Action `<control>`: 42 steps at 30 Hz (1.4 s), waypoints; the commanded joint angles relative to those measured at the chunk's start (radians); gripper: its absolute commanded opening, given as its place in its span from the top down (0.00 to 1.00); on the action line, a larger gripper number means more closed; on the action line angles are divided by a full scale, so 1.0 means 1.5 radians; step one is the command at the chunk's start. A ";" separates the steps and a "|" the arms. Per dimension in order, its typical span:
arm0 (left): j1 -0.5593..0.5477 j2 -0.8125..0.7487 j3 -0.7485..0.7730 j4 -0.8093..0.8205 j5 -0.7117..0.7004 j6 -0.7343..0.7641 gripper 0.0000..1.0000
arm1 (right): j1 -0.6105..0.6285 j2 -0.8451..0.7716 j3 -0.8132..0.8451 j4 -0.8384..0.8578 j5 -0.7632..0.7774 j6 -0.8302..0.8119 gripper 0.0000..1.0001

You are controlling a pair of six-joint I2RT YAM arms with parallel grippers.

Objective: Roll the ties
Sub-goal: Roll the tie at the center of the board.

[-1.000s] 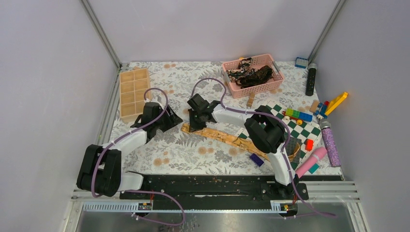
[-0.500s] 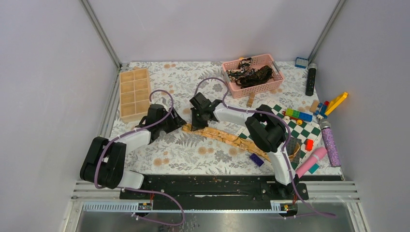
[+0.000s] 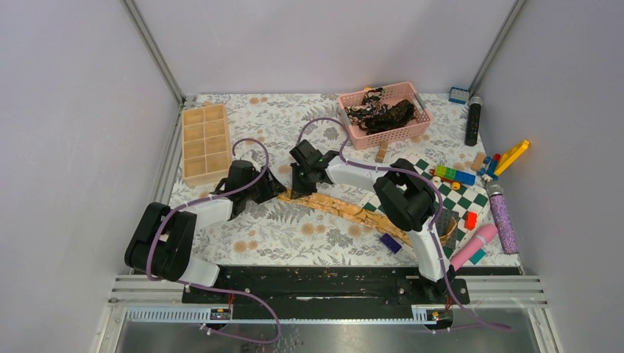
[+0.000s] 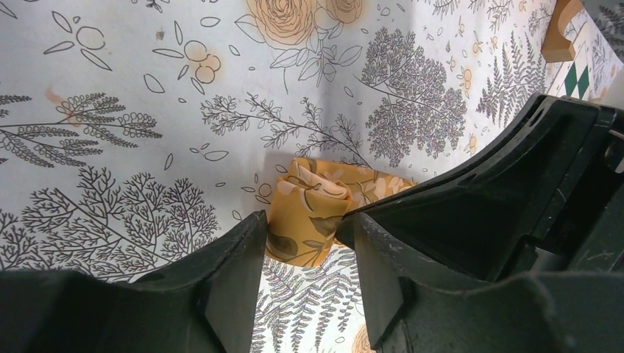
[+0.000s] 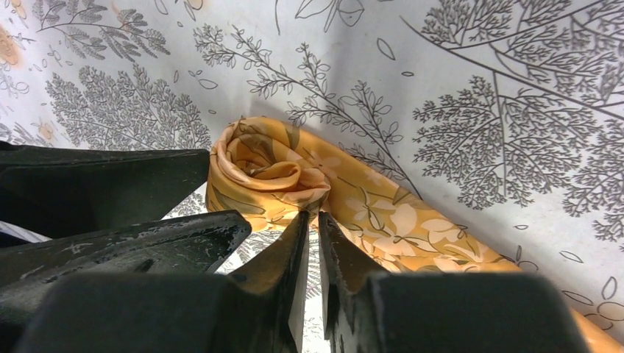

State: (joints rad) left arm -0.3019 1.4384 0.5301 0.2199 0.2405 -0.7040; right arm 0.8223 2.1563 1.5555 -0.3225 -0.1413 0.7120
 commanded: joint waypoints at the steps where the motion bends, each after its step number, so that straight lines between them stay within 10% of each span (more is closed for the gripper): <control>1: -0.004 0.001 -0.006 0.045 0.013 0.014 0.53 | -0.006 -0.012 0.003 0.028 -0.038 0.011 0.84; 20: -0.005 0.002 -0.011 0.052 0.022 0.019 0.73 | -0.011 -0.019 -0.003 0.044 -0.049 0.017 0.84; 31: -0.012 -0.025 -0.003 0.023 -0.014 0.032 0.75 | -0.037 -0.148 -0.078 0.061 -0.004 -0.029 0.62; 42: -0.028 -0.030 0.022 0.000 -0.045 0.038 0.75 | -0.054 -0.073 -0.021 -0.034 0.112 -0.118 0.81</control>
State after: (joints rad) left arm -0.3298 1.4273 0.5163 0.2176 0.2180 -0.6701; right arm 0.7433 2.0003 1.4769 -0.3134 -0.0494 0.5911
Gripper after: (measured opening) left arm 0.250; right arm 0.215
